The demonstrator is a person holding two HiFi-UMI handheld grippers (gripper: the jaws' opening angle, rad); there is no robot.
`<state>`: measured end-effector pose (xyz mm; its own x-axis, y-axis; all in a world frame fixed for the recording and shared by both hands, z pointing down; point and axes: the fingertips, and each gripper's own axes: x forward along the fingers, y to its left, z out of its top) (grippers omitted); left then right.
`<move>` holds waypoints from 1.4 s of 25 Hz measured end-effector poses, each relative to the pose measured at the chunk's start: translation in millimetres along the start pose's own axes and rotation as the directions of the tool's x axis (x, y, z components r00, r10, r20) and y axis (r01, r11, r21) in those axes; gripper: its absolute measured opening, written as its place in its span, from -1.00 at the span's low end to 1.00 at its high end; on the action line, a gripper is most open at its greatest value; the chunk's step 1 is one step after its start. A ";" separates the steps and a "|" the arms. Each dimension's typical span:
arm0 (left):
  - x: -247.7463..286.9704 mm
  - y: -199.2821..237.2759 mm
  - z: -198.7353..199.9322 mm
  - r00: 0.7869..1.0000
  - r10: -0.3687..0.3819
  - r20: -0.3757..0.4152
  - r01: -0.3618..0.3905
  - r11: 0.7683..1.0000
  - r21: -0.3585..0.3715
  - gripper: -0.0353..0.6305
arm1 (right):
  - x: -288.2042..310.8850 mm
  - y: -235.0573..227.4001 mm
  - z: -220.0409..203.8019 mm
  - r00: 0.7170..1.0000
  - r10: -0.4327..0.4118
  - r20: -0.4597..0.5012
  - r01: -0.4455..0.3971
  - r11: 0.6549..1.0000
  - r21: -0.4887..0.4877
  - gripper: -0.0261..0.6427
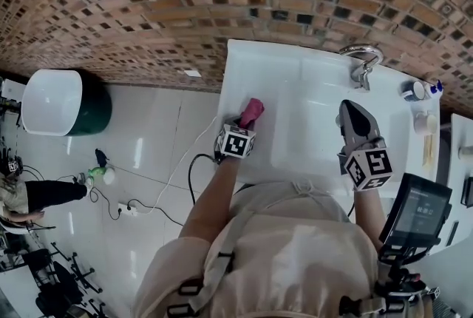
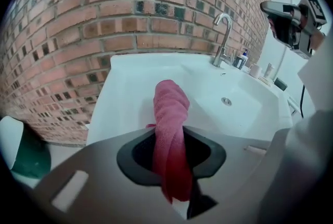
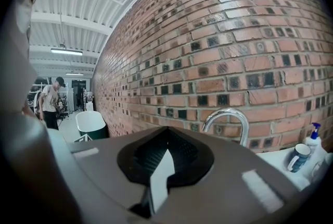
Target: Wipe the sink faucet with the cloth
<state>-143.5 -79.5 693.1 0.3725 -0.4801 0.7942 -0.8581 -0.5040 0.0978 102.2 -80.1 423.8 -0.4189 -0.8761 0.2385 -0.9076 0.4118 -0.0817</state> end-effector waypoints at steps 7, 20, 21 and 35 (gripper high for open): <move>5.4 0.0 -1.2 1.000 0.013 0.022 -0.014 0.999 0.053 -0.36 | 2.7 -0.9 1.6 1.000 -0.002 0.002 0.002 1.000 -0.009 -0.96; -98.4 7.2 122.0 0.915 0.048 0.401 -0.094 0.991 0.094 0.46 | 12.0 6.9 12.4 0.999 0.030 0.036 -0.030 1.000 -0.009 -0.96; -111.2 2.8 141.7 0.890 0.036 0.454 -0.090 0.991 0.097 0.46 | 12.5 8.8 12.8 0.999 0.035 0.040 -0.035 0.999 -0.010 -0.96; -240.3 -106.2 304.3 0.547 -0.181 0.817 -0.235 0.904 0.357 -0.11 | 14.5 34.4 32.2 0.991 0.091 0.103 -0.085 0.995 -0.060 -0.96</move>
<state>-34.3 -129.1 309.3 0.6477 -0.7584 -0.0732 -0.7370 -0.5991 -0.3129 64.0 -86.7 393.3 -0.5005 -0.8560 0.1294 -0.8653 0.4994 -0.0432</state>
